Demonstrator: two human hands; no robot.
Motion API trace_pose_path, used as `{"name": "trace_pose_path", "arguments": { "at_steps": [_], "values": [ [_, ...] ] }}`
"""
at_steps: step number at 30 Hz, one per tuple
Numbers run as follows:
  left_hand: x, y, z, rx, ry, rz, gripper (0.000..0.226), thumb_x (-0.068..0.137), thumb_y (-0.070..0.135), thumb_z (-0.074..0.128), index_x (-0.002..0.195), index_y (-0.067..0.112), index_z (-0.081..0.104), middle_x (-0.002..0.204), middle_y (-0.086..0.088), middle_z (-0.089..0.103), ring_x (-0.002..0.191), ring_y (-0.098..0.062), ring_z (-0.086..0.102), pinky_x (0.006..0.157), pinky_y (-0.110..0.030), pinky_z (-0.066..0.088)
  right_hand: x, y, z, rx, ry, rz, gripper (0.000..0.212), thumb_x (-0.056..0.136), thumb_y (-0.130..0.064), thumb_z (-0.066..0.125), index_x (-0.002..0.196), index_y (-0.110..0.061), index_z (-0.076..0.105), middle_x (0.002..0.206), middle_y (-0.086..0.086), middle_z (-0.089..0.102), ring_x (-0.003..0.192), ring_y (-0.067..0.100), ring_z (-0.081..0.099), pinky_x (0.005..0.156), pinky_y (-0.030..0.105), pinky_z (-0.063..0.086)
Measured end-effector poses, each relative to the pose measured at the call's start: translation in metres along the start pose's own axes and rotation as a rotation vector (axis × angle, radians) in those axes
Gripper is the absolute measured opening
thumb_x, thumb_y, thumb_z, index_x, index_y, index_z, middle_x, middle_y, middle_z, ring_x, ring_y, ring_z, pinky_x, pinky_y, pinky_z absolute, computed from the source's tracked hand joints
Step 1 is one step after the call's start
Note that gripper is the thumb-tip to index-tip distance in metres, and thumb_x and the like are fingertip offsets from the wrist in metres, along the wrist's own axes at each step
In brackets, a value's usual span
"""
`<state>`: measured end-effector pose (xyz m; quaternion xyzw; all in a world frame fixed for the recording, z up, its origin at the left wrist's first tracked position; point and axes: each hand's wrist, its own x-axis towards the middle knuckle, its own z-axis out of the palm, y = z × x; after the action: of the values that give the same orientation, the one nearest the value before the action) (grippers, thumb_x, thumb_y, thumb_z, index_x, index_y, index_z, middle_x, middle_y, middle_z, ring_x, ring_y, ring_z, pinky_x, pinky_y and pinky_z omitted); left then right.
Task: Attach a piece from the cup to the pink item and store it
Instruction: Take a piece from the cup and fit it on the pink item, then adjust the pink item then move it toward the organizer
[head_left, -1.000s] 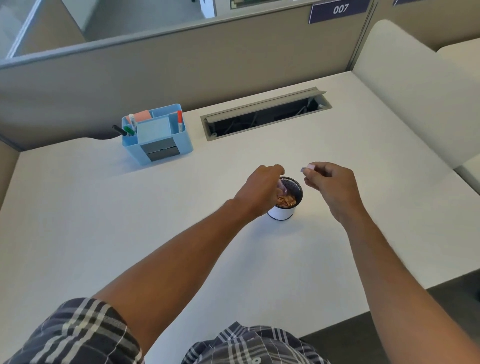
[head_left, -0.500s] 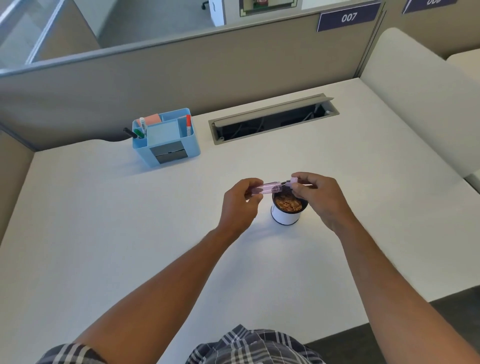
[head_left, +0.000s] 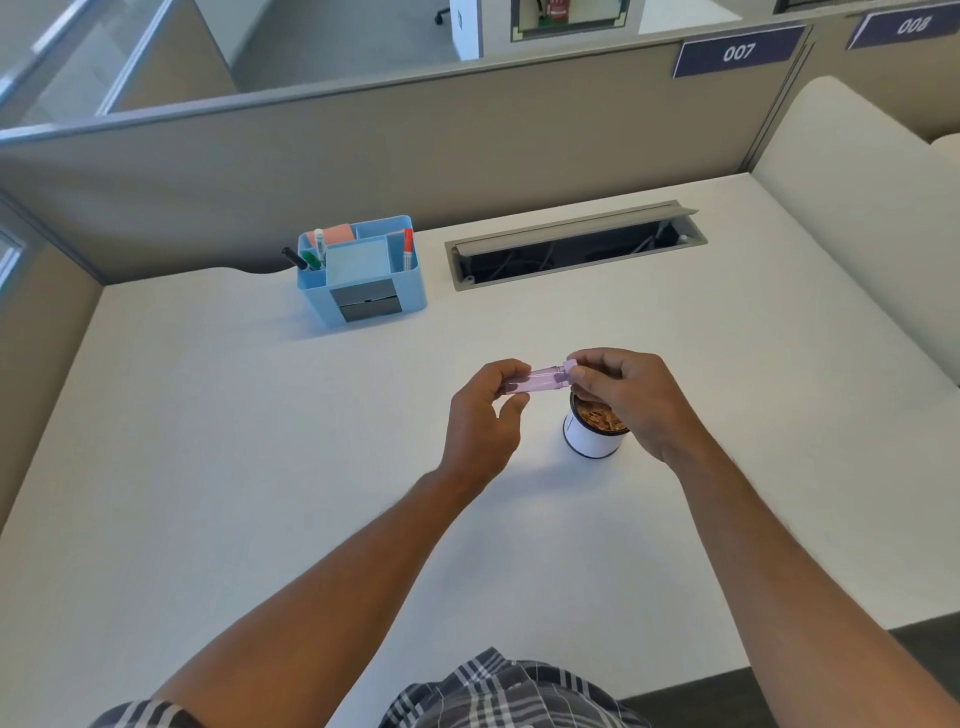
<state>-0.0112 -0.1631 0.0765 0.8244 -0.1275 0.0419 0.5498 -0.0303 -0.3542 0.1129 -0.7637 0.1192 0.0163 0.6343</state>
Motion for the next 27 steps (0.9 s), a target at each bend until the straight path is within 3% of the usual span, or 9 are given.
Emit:
{"name": "trace_pose_path", "arguments": {
  "at_steps": [4,10,14,20,24,27],
  "values": [
    [-0.002,-0.001,-0.003,0.122,-0.04,0.079,0.03,0.089,0.007,0.068,0.118,0.013,0.065,0.114,0.0,0.072,0.101,-0.014,0.065,0.093,-0.027,0.052,-0.002,-0.003,0.005,0.028,-0.002,-0.004,0.01,0.093,-0.017,0.071,0.096,-0.022,0.08,0.095,0.006,0.08,0.091,0.024,0.076,0.089,0.027,0.059],
    [-0.004,-0.001,-0.005,0.125,-0.017,0.11,0.029,0.089,0.006,0.068,0.117,0.012,0.067,0.113,0.0,0.073,0.098,-0.013,0.067,0.09,-0.025,0.053,-0.004,-0.004,0.007,0.002,-0.001,-0.014,0.011,0.093,-0.015,0.071,0.099,-0.019,0.079,0.094,0.007,0.08,0.088,0.024,0.075,0.081,0.019,0.058],
    [-0.004,0.001,-0.005,0.135,0.007,0.118,0.029,0.088,0.005,0.069,0.117,0.011,0.067,0.113,0.0,0.073,0.098,-0.013,0.066,0.09,-0.022,0.053,-0.003,-0.002,0.008,0.011,-0.009,0.009,0.011,0.093,-0.016,0.071,0.1,-0.018,0.08,0.092,-0.001,0.081,0.083,0.018,0.077,0.088,0.029,0.06],
    [-0.002,0.005,-0.004,0.049,0.014,0.063,0.029,0.088,0.005,0.07,0.116,0.011,0.068,0.109,0.003,0.074,0.095,-0.007,0.066,0.088,-0.018,0.053,-0.004,-0.004,0.007,0.059,-0.014,-0.028,0.012,0.092,-0.015,0.074,0.102,-0.018,0.08,0.091,-0.001,0.081,0.083,0.014,0.076,0.077,0.019,0.057],
    [-0.002,0.007,-0.005,0.07,0.018,0.07,0.029,0.088,0.005,0.07,0.115,0.013,0.069,0.11,0.003,0.074,0.095,-0.008,0.065,0.088,-0.02,0.053,-0.002,-0.002,0.009,0.056,-0.028,-0.022,0.013,0.092,-0.017,0.074,0.104,-0.016,0.08,0.095,0.002,0.081,0.089,0.023,0.077,0.089,0.031,0.06],
    [-0.002,0.007,-0.007,0.084,0.025,0.069,0.028,0.087,0.004,0.07,0.114,0.014,0.07,0.109,0.003,0.074,0.094,-0.01,0.066,0.088,-0.021,0.053,-0.001,0.0,0.012,0.072,-0.027,-0.022,0.01,0.091,-0.015,0.074,0.1,-0.018,0.08,0.095,0.002,0.081,0.089,0.027,0.077,0.091,0.035,0.06]
  ]
}}
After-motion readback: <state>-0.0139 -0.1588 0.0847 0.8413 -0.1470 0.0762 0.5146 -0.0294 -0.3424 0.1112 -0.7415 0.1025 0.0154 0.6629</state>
